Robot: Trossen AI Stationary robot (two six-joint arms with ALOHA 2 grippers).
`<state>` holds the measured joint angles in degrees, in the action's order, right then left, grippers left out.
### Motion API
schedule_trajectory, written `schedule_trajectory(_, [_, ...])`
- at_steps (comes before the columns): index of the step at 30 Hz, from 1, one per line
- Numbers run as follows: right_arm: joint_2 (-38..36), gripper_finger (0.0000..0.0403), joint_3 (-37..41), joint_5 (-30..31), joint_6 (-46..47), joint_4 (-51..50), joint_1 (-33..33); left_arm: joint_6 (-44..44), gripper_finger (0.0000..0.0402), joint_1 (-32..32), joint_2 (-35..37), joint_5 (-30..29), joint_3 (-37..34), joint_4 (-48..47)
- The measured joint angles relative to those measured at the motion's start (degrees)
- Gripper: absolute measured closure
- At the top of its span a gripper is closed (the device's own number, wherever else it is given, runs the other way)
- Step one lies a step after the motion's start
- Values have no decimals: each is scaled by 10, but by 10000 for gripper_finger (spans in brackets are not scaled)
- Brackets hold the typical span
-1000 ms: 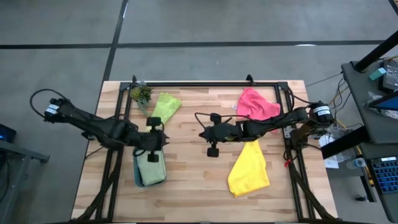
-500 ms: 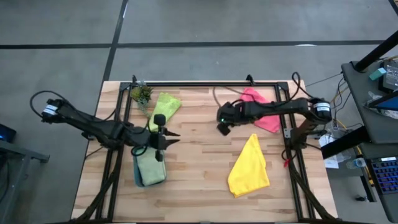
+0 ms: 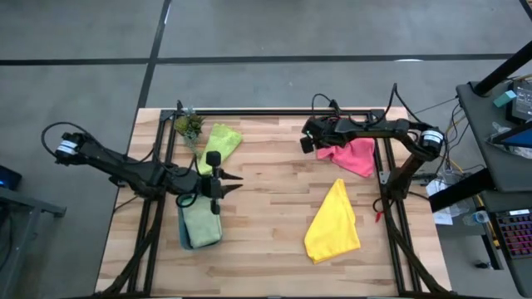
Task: Fold microfiber towels
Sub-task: Fold the pink microfiber cloth
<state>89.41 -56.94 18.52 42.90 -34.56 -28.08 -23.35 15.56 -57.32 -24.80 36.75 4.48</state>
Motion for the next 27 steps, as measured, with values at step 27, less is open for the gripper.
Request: schedule_trajectory(27, [0,219,127,42,51,207,-5,1,327,-14,-11,0,-4,45])
